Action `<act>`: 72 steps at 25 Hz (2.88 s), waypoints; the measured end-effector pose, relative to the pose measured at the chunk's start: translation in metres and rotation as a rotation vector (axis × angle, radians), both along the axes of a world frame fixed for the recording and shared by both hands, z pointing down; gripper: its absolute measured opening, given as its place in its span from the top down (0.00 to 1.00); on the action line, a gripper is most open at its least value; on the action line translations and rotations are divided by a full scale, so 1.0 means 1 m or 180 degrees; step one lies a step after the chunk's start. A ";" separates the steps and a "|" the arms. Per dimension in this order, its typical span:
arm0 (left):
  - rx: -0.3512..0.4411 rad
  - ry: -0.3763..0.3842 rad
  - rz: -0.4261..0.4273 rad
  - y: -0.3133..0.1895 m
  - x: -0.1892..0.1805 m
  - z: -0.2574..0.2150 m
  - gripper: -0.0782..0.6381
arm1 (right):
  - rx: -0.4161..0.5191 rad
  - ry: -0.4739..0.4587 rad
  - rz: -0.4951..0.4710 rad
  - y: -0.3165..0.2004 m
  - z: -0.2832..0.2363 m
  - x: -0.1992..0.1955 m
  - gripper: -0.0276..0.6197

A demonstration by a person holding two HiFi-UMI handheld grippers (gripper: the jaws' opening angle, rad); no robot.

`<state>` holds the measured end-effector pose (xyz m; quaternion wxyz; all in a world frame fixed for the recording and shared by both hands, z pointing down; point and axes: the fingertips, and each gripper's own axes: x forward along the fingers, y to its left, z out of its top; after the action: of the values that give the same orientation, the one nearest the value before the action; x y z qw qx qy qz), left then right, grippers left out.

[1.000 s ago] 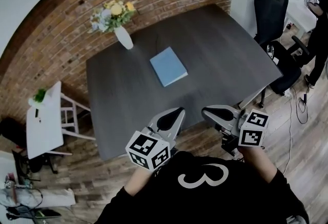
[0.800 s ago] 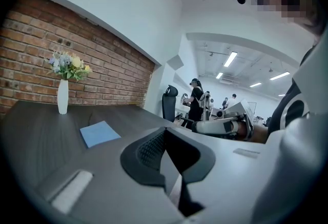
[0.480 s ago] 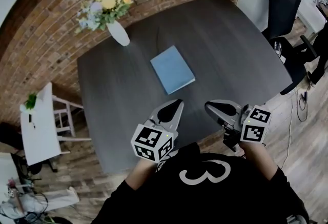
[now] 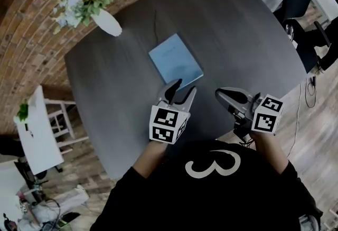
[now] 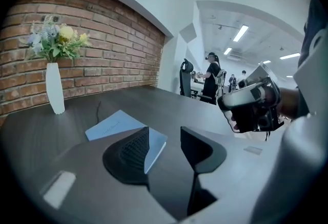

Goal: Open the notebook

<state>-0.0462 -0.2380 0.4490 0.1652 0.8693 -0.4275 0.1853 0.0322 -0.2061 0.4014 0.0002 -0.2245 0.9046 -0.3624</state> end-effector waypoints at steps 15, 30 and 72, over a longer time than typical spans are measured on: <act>0.0006 -0.0997 -0.0231 -0.042 0.024 0.073 0.54 | -0.0153 0.0074 -0.0264 -0.020 0.052 0.033 0.95; 0.0065 -0.1489 -0.0217 -0.053 0.024 0.100 0.56 | -0.0214 0.0058 -0.0426 -0.022 0.065 0.039 0.95; 0.0628 -0.1272 -0.1270 -0.009 -0.047 0.010 0.84 | 0.0298 -0.0158 -0.0837 -0.005 -0.014 0.010 0.95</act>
<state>-0.0930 -0.2470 0.4587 0.0255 0.7262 -0.6299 0.2742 0.0417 -0.2113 0.3873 -0.0144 -0.0947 0.9418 -0.3222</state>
